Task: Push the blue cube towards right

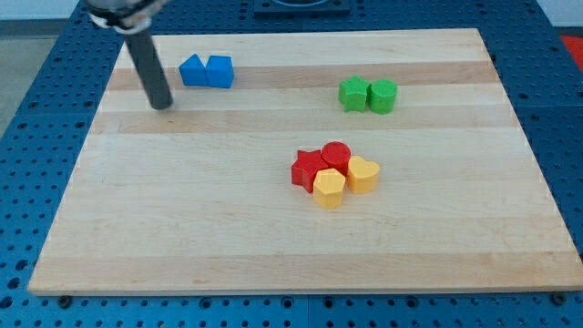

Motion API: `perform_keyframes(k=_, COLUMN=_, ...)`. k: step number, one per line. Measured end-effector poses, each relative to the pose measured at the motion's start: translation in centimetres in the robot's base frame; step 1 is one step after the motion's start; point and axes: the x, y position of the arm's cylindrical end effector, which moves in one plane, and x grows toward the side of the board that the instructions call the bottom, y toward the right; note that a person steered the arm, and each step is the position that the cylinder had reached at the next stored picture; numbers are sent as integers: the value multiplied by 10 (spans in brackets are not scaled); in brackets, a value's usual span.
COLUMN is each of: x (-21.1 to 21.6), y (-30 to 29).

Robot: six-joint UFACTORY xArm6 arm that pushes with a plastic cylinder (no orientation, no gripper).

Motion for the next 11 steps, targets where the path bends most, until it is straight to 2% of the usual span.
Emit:
perform_keyframes(k=1, x=-46, y=-31)
perform_keyframes(k=2, x=-87, y=-15)
perform_keyframes(k=4, x=-108, y=108)
perform_keyframes(k=6, x=-90, y=106)
perform_keyframes(k=8, x=-44, y=105)
perform_keyframes(k=10, x=-30, y=46)
perform_keyframes(k=11, x=-8, y=48)
